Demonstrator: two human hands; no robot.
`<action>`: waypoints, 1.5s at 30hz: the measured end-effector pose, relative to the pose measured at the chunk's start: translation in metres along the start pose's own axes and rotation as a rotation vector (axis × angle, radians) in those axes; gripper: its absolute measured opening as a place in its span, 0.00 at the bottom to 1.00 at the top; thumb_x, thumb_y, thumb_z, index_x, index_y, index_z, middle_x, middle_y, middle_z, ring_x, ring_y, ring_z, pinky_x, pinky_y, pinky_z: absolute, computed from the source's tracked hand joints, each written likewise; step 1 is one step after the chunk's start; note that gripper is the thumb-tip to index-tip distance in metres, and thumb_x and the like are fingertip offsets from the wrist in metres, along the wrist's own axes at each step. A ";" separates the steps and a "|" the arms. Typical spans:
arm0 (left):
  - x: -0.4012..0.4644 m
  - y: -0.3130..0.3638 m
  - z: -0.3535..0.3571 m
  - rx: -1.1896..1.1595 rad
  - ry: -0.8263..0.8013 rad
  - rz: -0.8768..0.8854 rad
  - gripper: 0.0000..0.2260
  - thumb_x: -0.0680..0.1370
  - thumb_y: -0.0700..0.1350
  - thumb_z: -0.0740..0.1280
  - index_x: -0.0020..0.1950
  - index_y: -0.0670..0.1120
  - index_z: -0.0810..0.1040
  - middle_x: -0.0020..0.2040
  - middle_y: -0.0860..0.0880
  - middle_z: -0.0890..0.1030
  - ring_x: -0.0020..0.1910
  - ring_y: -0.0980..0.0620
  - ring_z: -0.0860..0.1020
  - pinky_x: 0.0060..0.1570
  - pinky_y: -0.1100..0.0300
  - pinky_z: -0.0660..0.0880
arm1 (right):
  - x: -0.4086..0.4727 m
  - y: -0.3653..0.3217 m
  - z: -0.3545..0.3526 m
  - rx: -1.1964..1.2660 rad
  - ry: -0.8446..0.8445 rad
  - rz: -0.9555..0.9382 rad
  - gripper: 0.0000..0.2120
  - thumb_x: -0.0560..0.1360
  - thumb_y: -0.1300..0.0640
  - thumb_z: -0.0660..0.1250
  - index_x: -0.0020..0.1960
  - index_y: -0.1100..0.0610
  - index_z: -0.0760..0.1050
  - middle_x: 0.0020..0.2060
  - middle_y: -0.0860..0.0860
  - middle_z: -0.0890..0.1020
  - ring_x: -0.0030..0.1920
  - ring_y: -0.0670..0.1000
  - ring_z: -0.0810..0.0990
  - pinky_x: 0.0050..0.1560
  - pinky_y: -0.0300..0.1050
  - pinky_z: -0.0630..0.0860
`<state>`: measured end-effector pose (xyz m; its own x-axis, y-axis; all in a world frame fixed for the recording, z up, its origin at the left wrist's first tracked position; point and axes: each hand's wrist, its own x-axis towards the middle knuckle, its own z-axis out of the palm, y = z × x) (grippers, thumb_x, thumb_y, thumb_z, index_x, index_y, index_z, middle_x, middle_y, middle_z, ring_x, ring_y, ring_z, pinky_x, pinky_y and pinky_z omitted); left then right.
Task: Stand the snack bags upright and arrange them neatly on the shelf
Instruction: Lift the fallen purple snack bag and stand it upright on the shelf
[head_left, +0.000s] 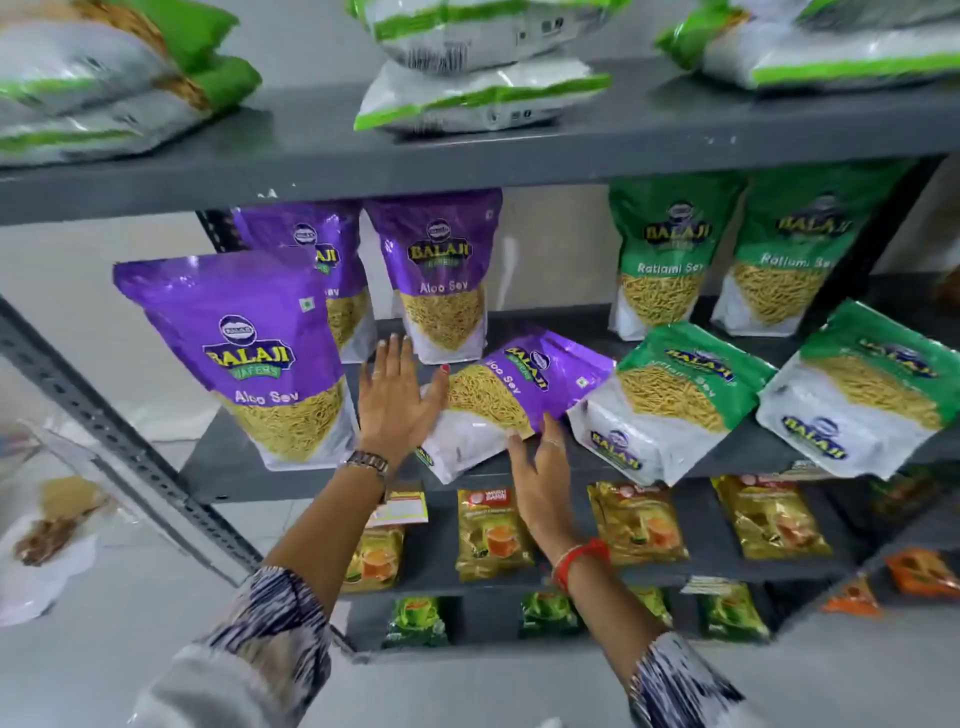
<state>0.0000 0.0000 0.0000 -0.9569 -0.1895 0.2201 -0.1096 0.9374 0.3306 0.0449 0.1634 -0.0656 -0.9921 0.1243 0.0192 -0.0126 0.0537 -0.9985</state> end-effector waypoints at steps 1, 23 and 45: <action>0.012 -0.003 0.004 -0.043 -0.090 -0.076 0.32 0.77 0.60 0.51 0.74 0.41 0.55 0.75 0.40 0.60 0.74 0.42 0.59 0.71 0.47 0.56 | 0.009 0.004 0.009 0.075 0.094 0.074 0.21 0.75 0.51 0.62 0.64 0.62 0.70 0.54 0.58 0.79 0.53 0.57 0.78 0.61 0.51 0.72; 0.028 -0.015 0.035 -1.135 -0.461 -0.558 0.08 0.76 0.40 0.64 0.36 0.44 0.75 0.19 0.54 0.78 0.18 0.60 0.74 0.20 0.70 0.71 | 0.038 0.010 0.002 0.229 0.393 0.251 0.06 0.76 0.60 0.61 0.40 0.54 0.70 0.33 0.49 0.73 0.34 0.47 0.70 0.34 0.42 0.65; -0.087 -0.003 -0.018 -1.350 0.096 -0.324 0.08 0.77 0.37 0.60 0.42 0.43 0.77 0.28 0.53 0.79 0.26 0.57 0.75 0.27 0.64 0.74 | -0.012 -0.060 -0.044 0.341 0.013 -0.058 0.06 0.78 0.60 0.60 0.45 0.51 0.72 0.40 0.49 0.81 0.40 0.44 0.79 0.44 0.44 0.76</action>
<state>0.0884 0.0083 -0.0035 -0.9111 -0.4122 0.0076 0.0740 -0.1455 0.9866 0.0632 0.2027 -0.0032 -0.9867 0.1439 0.0753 -0.1127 -0.2733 -0.9553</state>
